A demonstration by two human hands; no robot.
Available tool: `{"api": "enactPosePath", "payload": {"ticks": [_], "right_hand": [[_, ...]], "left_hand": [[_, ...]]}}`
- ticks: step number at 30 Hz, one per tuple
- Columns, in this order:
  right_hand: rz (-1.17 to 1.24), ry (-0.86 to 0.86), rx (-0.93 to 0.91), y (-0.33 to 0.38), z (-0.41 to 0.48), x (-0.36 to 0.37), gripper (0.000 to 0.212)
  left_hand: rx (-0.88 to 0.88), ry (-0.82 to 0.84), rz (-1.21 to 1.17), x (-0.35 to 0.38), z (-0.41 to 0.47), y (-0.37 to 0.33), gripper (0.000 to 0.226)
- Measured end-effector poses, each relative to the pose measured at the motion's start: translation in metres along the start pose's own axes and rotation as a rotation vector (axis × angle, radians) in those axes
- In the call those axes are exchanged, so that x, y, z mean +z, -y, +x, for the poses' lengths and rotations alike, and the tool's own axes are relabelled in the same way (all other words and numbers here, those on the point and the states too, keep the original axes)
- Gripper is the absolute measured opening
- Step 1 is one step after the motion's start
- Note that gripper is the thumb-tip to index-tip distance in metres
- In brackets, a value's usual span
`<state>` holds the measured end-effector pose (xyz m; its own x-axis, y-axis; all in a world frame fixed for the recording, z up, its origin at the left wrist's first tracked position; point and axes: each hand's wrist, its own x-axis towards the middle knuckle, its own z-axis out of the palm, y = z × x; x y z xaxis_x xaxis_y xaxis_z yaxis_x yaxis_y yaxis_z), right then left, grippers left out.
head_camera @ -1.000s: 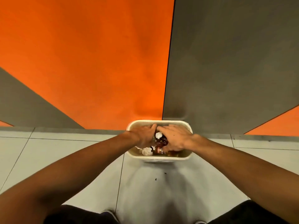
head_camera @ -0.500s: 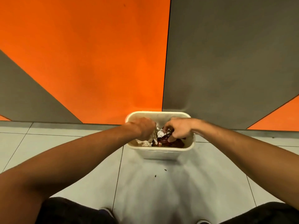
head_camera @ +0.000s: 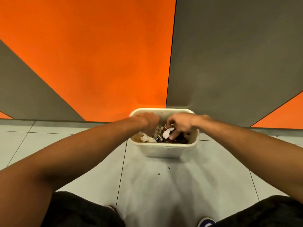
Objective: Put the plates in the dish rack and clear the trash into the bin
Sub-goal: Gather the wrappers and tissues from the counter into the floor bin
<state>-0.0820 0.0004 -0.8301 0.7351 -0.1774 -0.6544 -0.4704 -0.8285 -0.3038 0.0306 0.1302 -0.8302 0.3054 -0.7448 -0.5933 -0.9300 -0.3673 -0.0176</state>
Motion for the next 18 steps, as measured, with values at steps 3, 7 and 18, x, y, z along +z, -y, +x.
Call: {"api": "enactPosePath", "payload": {"ticks": [3, 7, 18], "right_hand": [[0.032, 0.012, -0.03, -0.002, -0.006, -0.01, 0.046], [-0.044, -0.052, -0.044, 0.002, -0.02, -0.026, 0.046], [0.299, -0.401, -0.044, 0.053, -0.123, -0.082, 0.022]], "left_hand": [[0.029, -0.002, -0.106, -0.017, -0.01, 0.009, 0.07], [0.008, -0.072, -0.193, -0.029, -0.025, 0.014, 0.059], [-0.045, -0.33, -0.532, -0.116, -0.124, -0.007, 0.02]]}}
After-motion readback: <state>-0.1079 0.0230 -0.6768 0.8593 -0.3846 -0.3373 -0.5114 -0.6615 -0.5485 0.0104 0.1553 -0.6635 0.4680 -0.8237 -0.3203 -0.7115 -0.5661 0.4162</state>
